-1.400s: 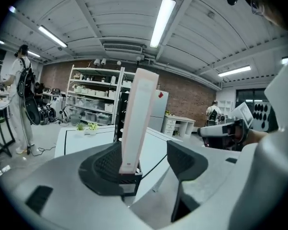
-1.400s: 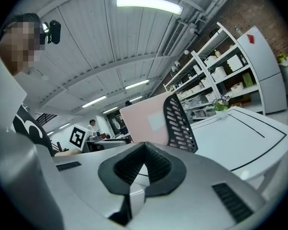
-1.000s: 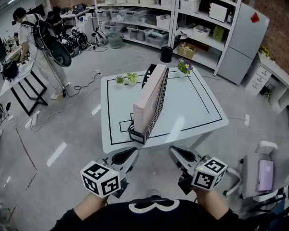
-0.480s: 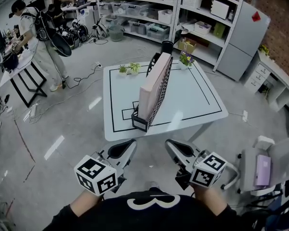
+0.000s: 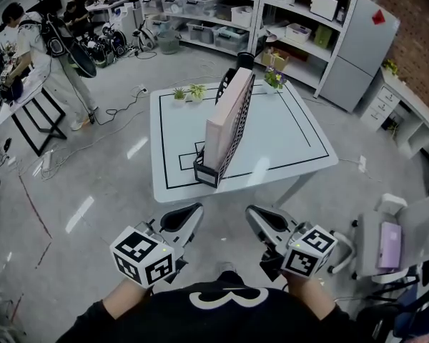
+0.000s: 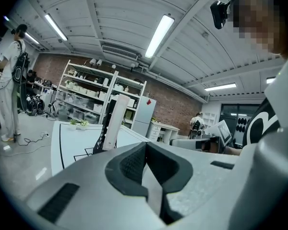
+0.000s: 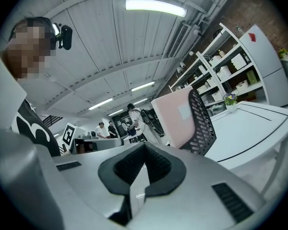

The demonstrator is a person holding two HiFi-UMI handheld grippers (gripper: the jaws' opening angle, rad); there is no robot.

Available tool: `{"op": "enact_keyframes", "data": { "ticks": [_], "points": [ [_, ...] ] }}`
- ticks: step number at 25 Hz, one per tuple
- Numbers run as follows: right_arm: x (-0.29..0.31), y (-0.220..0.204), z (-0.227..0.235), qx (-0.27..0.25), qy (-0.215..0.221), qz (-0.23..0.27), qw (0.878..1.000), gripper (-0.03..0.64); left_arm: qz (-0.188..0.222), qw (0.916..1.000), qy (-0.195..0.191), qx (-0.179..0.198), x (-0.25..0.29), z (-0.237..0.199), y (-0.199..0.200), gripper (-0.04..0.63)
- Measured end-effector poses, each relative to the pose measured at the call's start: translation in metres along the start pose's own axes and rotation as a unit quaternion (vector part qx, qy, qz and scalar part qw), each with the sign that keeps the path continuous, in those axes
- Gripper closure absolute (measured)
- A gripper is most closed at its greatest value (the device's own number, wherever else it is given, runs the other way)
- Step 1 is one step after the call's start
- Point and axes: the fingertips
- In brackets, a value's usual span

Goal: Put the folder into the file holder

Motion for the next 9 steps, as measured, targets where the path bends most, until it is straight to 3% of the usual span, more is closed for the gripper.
{"op": "enact_keyframes", "data": {
  "ticks": [9],
  "points": [
    [0.0072, -0.0053, 0.0096, 0.005, -0.004, -0.009, 1.0, 0.614, -0.01, 0.9999, -0.004, -0.006, 0.0106, -0.0067, -0.0108, 0.589]
  ]
}}
Point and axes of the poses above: the fingertips, and each gripper's own axes: x forward along the fingers, z to its right, y out of its top, and after that the axes turned 5 degrees about x, right-handed
